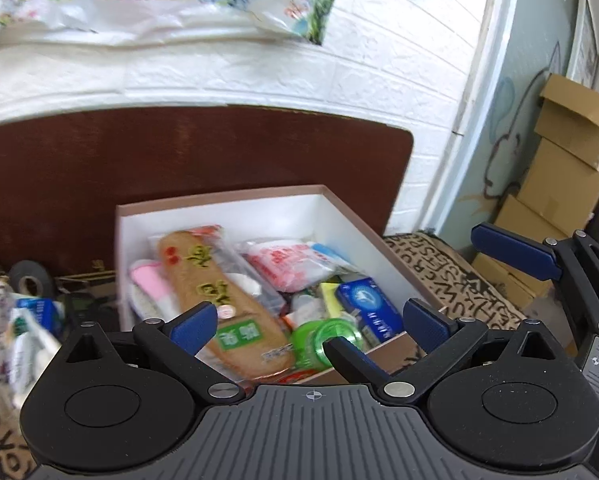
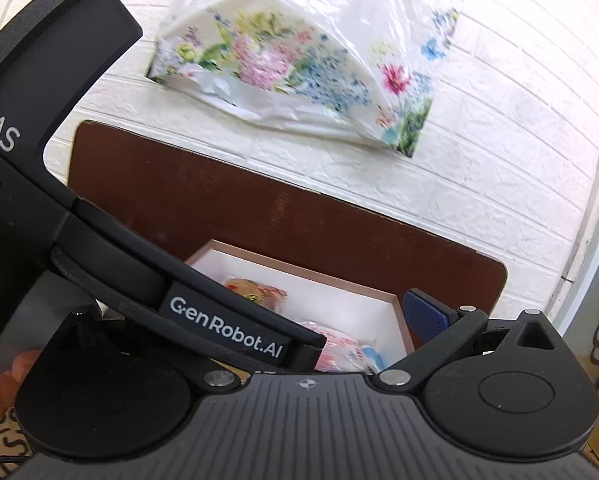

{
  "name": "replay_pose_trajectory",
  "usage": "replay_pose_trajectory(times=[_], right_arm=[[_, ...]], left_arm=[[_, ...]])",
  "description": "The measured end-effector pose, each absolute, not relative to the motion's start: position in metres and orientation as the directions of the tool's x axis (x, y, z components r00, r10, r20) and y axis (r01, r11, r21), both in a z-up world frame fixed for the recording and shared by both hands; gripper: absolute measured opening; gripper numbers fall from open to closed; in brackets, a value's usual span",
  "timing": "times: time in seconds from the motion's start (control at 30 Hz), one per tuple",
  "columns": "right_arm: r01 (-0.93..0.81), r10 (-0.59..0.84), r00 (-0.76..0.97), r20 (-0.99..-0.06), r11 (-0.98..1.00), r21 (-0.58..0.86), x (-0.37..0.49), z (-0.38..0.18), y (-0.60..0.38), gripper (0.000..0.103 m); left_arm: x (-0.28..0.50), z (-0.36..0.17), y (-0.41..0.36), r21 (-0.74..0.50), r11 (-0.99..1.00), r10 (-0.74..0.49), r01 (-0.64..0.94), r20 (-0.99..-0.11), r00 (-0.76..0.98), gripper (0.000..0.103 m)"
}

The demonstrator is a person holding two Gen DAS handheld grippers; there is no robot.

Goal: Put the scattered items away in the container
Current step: 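Withdraw the left tool from the box toward the red tube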

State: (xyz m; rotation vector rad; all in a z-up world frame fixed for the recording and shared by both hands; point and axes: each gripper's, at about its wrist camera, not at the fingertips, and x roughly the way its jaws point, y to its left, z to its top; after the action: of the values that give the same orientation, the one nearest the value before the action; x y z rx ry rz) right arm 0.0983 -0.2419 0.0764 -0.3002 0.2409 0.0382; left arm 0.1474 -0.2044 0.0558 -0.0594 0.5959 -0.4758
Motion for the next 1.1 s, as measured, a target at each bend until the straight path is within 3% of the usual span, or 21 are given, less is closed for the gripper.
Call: replay_pose_trajectory(times=[0.27,1.1], right_arm=[[-0.119,0.05,0.972,-0.229,0.947,-0.297,0.077,0.052,-0.214,0.103],[-0.284,0.221,0.893,-0.392,0.952,-0.112,0.049,-0.002,-0.121,0.103]], left_arm=[[0.117,0.048,-0.173,-0.153,0.932,-0.356,0.327,-0.54,0.763,0.103],[0.057,-0.033,-0.065,-0.236,0.967,-0.226,0.097,-0.619,0.752,0.103]])
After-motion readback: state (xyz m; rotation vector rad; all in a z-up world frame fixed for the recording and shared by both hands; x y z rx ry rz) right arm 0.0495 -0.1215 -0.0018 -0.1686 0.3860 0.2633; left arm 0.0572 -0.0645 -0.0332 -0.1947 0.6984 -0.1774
